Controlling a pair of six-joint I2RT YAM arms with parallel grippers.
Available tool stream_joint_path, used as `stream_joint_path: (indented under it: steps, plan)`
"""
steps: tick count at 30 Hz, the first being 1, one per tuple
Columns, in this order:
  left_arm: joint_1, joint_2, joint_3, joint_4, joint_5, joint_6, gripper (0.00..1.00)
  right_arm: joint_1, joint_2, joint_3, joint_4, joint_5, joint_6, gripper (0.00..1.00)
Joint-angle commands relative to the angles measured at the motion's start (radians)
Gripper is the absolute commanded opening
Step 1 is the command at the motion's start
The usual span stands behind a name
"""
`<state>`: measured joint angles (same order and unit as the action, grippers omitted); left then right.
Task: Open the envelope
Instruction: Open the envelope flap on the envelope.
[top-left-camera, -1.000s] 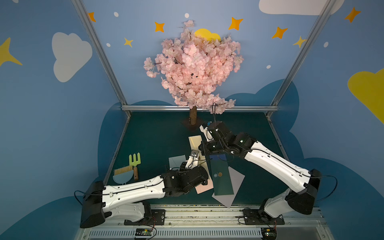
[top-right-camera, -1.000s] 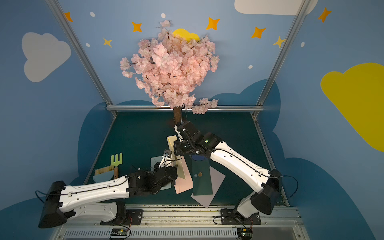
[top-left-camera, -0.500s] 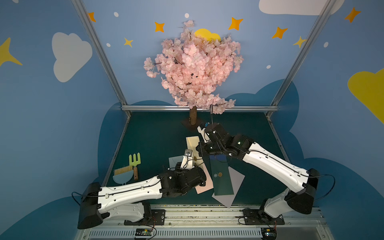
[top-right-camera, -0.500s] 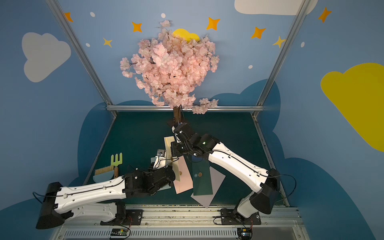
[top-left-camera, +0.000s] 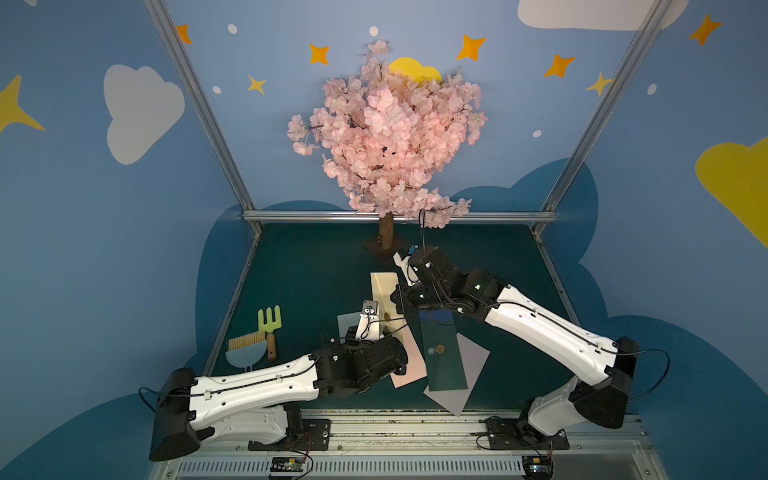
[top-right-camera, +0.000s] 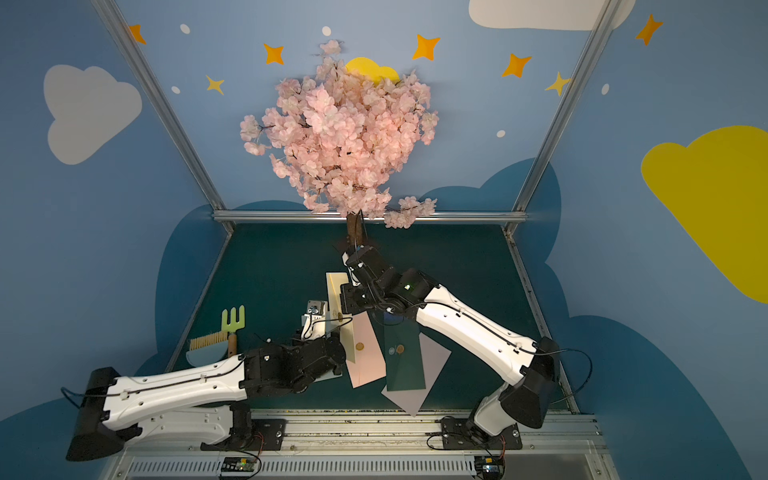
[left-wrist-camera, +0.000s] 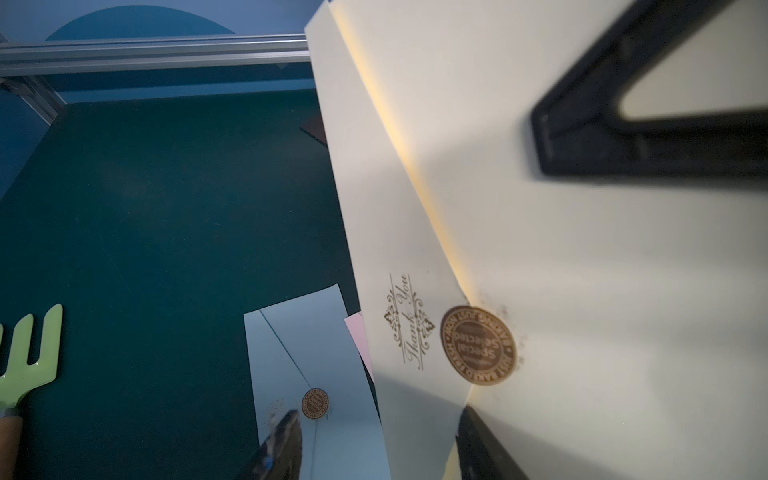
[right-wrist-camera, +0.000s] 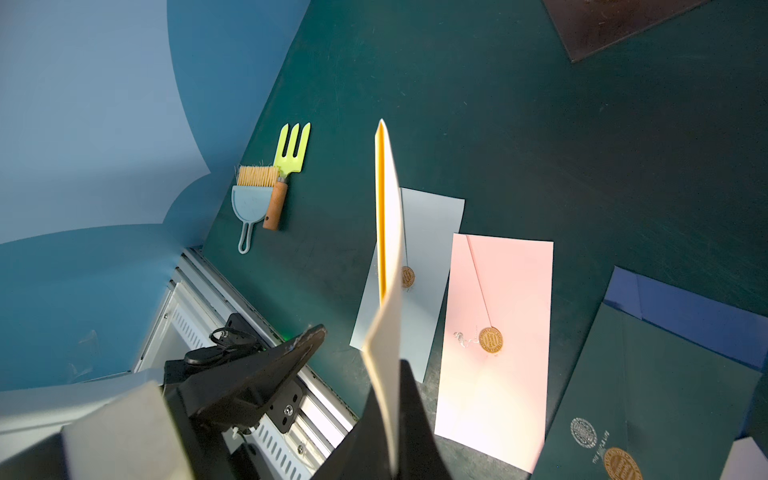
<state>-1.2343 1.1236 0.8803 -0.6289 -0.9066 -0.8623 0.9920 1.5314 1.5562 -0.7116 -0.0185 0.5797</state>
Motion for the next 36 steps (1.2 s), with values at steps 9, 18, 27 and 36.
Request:
stream_joint_path:
  steps: [9,18,27,36]
  plan:
    - [0.015,-0.040,-0.032,-0.029,-0.010,-0.021,0.61,0.007,-0.008,0.028,0.009,0.003,-0.001,0.00]
    - [0.021,-0.074,-0.051,-0.032,-0.012,-0.024,0.61,0.007,-0.008,0.030,0.001,0.005,-0.007,0.00]
    - [0.032,-0.120,-0.073,-0.046,-0.016,-0.033,0.61,0.007,-0.008,0.024,-0.001,0.008,-0.009,0.00]
    - [0.038,-0.131,-0.080,-0.050,-0.014,-0.035,0.61,0.007,-0.009,0.013,0.007,0.001,-0.006,0.00]
